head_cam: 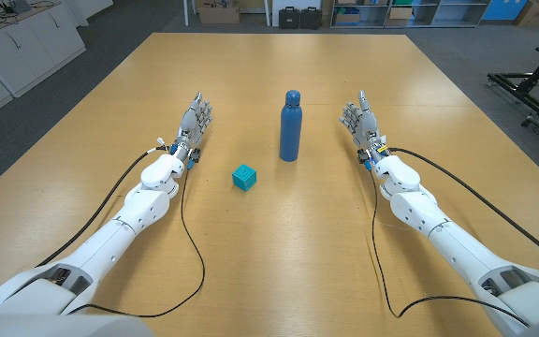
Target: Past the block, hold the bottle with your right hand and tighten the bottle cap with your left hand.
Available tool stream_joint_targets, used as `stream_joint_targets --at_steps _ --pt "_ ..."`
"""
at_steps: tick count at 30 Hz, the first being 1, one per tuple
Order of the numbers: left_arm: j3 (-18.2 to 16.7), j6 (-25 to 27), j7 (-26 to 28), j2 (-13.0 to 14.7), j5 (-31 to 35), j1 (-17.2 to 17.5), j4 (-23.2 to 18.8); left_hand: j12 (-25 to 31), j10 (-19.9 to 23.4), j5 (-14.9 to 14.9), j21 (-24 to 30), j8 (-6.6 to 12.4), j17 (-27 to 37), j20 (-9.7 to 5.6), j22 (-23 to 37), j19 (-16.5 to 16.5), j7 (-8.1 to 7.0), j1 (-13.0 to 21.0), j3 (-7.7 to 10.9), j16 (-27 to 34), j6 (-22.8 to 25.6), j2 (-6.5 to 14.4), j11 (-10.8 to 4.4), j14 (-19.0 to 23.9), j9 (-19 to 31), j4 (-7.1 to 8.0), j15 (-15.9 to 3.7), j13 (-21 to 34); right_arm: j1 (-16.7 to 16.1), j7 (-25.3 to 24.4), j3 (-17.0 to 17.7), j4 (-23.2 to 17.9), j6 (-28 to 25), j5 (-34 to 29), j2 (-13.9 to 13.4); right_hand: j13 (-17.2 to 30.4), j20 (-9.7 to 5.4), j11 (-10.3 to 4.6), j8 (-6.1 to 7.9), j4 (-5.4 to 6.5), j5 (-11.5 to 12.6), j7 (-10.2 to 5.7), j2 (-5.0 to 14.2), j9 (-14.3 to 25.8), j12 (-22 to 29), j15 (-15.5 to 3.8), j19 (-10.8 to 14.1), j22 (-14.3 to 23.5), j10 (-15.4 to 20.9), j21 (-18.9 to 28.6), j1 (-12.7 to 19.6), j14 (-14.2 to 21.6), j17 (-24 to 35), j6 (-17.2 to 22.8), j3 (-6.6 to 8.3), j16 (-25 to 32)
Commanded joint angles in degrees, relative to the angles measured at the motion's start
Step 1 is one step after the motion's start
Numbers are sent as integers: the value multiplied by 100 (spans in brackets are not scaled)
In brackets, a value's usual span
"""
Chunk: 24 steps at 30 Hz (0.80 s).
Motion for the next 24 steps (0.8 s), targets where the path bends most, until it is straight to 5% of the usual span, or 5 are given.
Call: stream_joint_targets --at_steps 1,24 --pt "-198 -18 218 -70 186 340 -282 35 52 21 17 29 7 -392 8 -45 26 10 41 33 70 -43 32 -20 22 4 -27 14 -101 -134 11 -113 25 -197 -49 17 -14 54 24 -17 39 325 -1 14 36 13 -9 11 24 24 75 38 22 29 49 38" --pt "-534 -341 344 -24 361 1064 -968 116 428 15 61 112 6 -399 5 229 5 42 40 101 488 17 20 361 24 -26 -77 11 -517 -279 58 -639 341 -600 -286 32 -36 18 48 -253 72 289 -18 24 21 -54 -2 11 27 -65 428 48 -16 109 133 21"
